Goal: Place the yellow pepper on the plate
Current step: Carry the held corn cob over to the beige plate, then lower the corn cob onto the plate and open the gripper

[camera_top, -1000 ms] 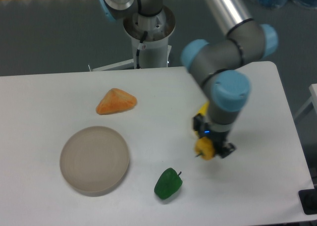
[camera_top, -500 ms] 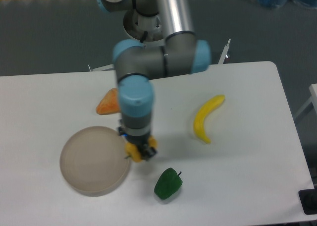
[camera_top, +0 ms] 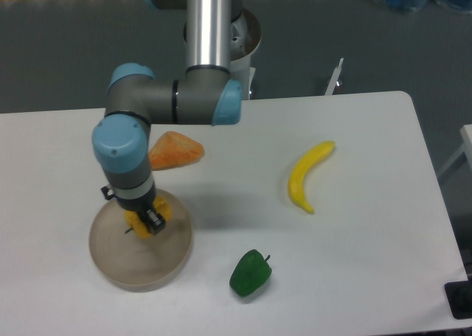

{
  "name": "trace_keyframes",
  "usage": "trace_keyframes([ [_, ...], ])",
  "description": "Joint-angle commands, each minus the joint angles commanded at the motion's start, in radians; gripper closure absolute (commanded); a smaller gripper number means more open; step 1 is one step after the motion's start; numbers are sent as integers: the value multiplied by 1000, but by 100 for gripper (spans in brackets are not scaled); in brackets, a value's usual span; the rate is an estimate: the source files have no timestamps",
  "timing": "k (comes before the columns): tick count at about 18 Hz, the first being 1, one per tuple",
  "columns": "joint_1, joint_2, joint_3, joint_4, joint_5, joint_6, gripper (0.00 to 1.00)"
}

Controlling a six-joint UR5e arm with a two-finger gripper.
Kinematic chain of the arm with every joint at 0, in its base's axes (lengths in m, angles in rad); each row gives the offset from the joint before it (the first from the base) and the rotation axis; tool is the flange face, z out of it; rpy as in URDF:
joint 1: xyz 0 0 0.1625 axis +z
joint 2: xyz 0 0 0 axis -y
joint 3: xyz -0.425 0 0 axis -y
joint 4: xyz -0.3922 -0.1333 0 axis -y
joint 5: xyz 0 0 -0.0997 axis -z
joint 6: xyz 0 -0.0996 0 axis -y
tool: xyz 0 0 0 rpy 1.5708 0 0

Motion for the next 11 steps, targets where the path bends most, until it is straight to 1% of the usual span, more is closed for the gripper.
trace_keyframes([
  [1,-2,2,-2,0,0,-3,0],
  [6,-9,8,2,0,3,-8,0],
  [8,-8,12,15,0,11,-9,0],
  [9,-5,26,23,-2,17,-6,0],
  [10,20,41,31,-3,34,-2,0],
  [11,65,63,31,-3,82,8,0],
])
